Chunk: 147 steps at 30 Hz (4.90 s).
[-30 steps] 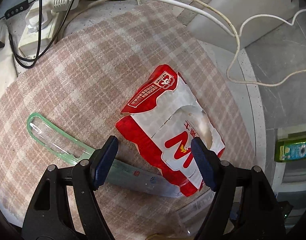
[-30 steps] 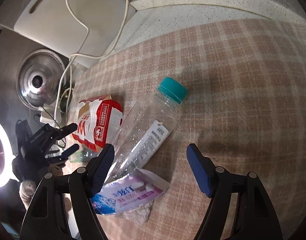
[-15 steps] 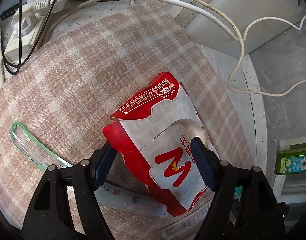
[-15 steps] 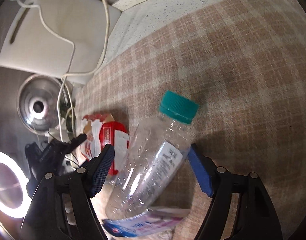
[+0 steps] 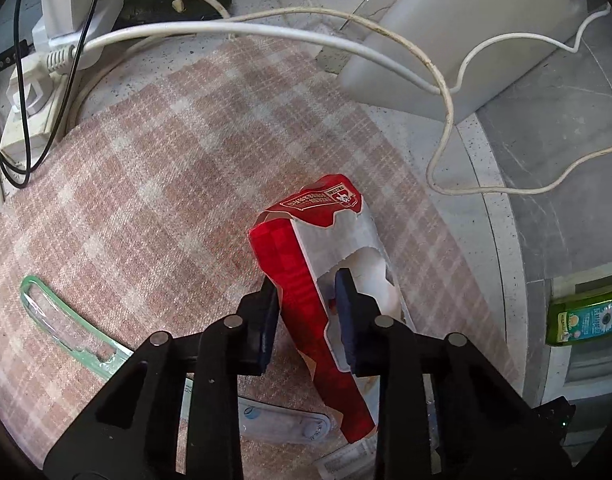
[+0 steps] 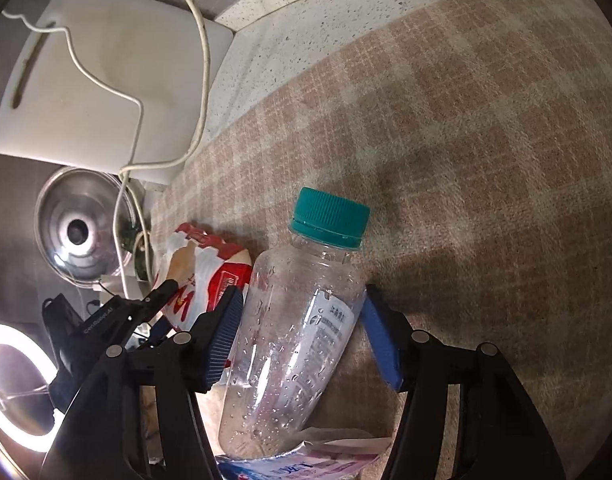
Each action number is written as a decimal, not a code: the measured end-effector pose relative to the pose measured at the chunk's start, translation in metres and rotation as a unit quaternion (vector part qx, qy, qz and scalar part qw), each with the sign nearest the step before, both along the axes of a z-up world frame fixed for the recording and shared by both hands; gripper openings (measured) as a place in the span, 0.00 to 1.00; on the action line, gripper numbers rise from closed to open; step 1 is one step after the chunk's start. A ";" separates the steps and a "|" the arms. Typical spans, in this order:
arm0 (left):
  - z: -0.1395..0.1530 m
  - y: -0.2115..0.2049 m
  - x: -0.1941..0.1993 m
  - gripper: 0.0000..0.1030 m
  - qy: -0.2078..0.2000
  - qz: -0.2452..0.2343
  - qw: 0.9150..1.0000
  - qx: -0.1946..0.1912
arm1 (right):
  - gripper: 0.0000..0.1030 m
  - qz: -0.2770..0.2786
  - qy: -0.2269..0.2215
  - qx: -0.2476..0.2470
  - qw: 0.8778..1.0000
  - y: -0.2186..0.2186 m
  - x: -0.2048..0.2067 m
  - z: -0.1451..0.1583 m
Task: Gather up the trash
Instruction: 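Grasp the red M snack bag with the left tool while the right tool grasps the clear bottle, then carry the snack bag and bottle down over the blue basket, then open both tools to drop the bag and bottle into the basket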
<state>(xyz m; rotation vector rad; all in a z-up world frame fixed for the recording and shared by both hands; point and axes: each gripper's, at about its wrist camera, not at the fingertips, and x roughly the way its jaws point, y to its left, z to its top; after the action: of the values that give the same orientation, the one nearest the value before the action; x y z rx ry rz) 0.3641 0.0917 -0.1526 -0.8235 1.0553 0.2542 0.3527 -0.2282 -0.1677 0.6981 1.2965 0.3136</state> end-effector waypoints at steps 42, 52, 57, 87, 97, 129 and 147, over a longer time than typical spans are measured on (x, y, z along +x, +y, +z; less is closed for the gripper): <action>0.114 0.011 -0.109 0.04 -0.112 -0.054 0.985 0.118 | 0.55 0.081 -0.285 -0.121 0.947 0.011 -0.075 0.144; 0.123 0.030 -0.178 0.04 -0.117 -0.049 0.985 0.115 | 0.55 0.107 -0.294 -0.116 0.943 0.024 -0.122 0.160; 0.120 0.038 -0.214 0.04 -0.112 -0.048 0.986 0.111 | 0.55 0.117 -0.299 -0.117 0.940 0.031 -0.151 0.166; 0.080 0.046 -0.374 0.04 -0.072 -0.086 0.990 0.080 | 0.55 0.196 -0.267 -0.146 0.932 0.088 -0.307 0.137; 0.037 0.047 -0.406 0.04 -0.032 -0.092 0.993 0.068 | 0.55 0.228 -0.239 -0.173 0.928 0.114 -0.343 0.097; -0.070 0.012 -0.404 0.05 0.046 -0.154 0.983 0.085 | 0.55 0.276 -0.174 -0.270 0.906 0.149 -0.364 -0.018; -0.096 -0.003 -0.391 0.24 0.075 -0.152 0.980 0.105 | 0.56 0.292 -0.141 -0.276 0.905 0.155 -0.348 -0.037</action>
<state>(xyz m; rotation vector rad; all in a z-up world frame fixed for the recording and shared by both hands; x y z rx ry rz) -0.0267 0.0889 -0.2490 -0.4504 1.2569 0.1659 0.0043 -0.0728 -0.2047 -0.2290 1.2088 0.4825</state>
